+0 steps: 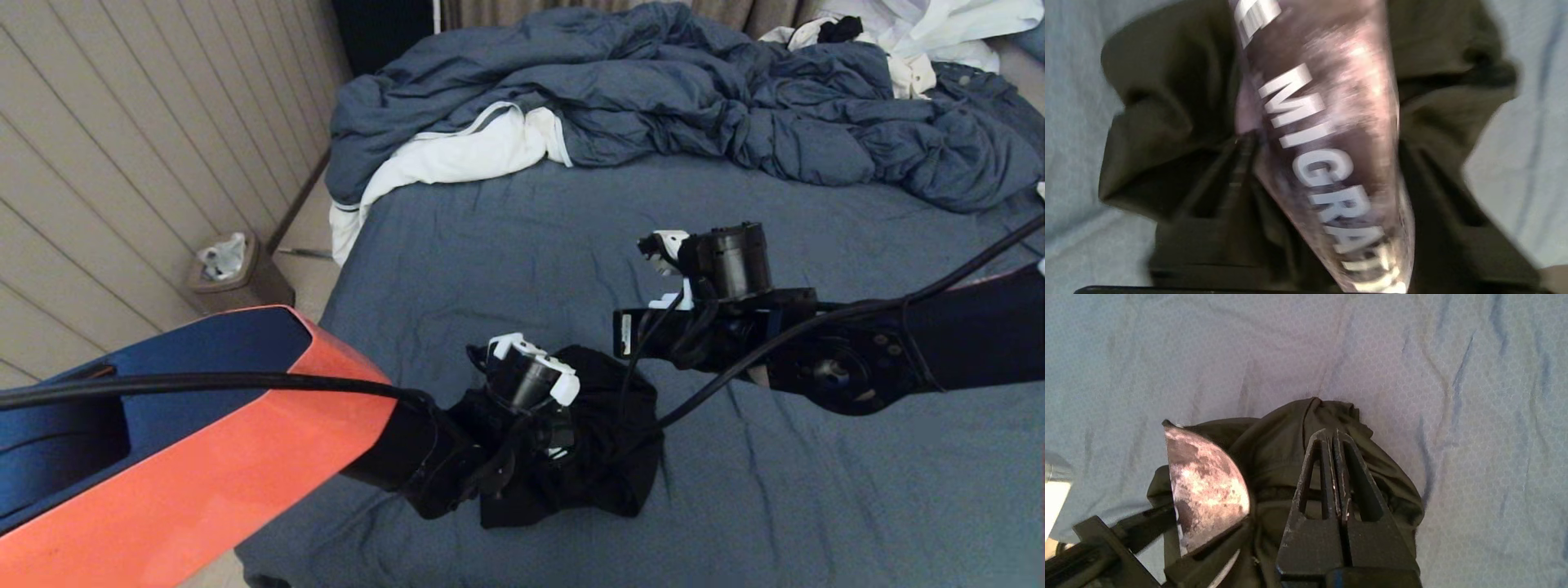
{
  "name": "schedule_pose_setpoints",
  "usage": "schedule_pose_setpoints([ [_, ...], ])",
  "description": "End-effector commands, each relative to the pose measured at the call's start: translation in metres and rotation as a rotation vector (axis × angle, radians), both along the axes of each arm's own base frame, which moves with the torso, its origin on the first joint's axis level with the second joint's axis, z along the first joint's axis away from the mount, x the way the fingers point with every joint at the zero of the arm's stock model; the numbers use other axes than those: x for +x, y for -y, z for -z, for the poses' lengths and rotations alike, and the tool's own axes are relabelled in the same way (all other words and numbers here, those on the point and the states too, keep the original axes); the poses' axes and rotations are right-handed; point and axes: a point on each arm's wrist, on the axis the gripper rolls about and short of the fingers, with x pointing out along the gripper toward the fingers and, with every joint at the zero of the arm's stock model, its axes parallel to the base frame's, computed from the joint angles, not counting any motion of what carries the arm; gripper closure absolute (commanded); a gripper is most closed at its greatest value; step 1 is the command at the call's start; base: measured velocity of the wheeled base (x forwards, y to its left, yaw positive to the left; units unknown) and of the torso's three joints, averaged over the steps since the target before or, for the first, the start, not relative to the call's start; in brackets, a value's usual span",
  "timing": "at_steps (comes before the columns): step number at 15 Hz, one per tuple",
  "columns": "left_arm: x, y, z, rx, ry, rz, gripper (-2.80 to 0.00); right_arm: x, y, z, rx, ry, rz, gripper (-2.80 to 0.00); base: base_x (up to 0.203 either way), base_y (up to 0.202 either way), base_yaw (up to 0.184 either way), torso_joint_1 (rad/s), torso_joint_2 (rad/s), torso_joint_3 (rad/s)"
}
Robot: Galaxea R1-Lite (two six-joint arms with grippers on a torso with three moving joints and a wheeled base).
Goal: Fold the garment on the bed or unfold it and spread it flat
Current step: Unford the black T-shirt
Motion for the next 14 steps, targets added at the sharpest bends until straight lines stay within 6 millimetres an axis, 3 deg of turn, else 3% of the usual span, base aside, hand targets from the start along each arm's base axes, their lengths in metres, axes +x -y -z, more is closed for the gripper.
schedule_pose_setpoints([
  [1,-0.001,-0.001,-0.001,-0.006,-0.001,-0.004,0.00,0.001,0.000,0.001,0.000,-0.002,0.002,0.00,0.000,0.000,0.000,0.000,0.00,0.000],
  [4,-0.006,-0.008,-0.017,-0.027,0.017,-0.005,0.00,0.000,-0.001,0.001,-0.001,-0.002,0.000,0.00,0.000,0.000,0.000,0.000,0.00,0.000],
  [7,-0.015,-0.025,-0.046,-0.056,0.056,-0.028,0.00,0.002,-0.003,0.005,-0.007,-0.011,-0.003,0.00,0.000,0.000,0.000,0.000,0.00,0.000],
  [10,-0.011,-0.068,-0.079,-0.083,0.113,-0.129,0.00,0.001,-0.004,0.006,-0.008,-0.013,-0.007,0.00,0.000,0.000,0.000,0.000,0.00,0.000],
  [14,0.006,-0.145,-0.091,-0.087,0.120,-0.284,0.00,0.000,-0.005,0.006,-0.008,-0.012,-0.010,0.00,0.000,0.000,0.000,0.000,0.00,0.000],
])
